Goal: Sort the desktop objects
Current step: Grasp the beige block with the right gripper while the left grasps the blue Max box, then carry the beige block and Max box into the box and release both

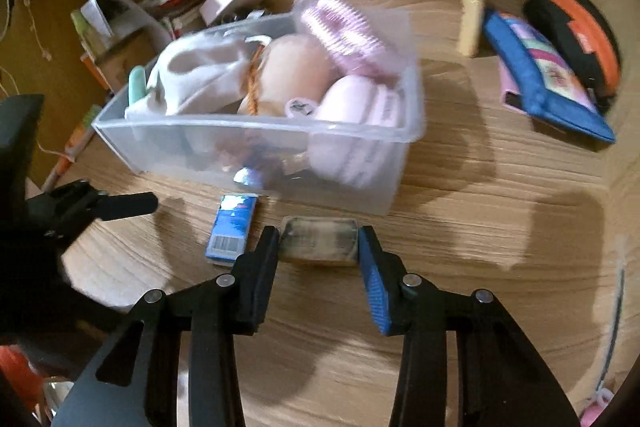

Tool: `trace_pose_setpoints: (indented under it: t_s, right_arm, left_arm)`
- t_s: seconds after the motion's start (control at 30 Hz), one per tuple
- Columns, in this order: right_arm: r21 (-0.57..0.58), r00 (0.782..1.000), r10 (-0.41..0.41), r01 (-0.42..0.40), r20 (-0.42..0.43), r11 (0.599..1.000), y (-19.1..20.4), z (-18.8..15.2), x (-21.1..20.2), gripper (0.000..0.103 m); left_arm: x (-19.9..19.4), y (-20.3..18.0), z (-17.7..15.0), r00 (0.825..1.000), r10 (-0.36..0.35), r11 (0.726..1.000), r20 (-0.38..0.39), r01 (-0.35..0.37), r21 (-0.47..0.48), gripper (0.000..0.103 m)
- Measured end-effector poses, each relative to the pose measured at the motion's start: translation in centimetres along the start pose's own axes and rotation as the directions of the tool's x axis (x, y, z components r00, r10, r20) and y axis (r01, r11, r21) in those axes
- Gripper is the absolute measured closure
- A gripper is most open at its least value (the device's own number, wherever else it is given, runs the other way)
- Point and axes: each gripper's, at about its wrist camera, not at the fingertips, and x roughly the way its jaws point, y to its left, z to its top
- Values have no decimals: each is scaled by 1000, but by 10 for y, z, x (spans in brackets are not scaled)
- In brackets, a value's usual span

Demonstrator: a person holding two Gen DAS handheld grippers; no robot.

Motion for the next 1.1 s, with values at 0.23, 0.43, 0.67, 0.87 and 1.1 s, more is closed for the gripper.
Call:
trace_pose_setpoints:
  t_s: [0.23,0.43,0.67,0.87,1.1]
  right_arm:
    - [14,999,-24,23,39,1000,-13,-3,-18,66]
    - [13,998,-13,12,60,1000,-11,1,-19,66]
    - [14,998,7,-8,62,1000,-11,1,-18,66]
    - [3,998,17,-17,63,1000,-2,0,-18,66]
    - [-22,997,19,-18,69,1000,12,2,-21,66]
  left_arm:
    - [10,-21,17,1000,-7,999,9,7,42,11]
    - [14,-11,22,999,-25,998,20,27,-57,30]
    - [3,1,12,999,2,997,51,2,-81,76]
    - [-8,10,-7,998,-4,996,70,10,-91,77]
    - [-27,16,-17,994,0,993,114,13,-118,77]
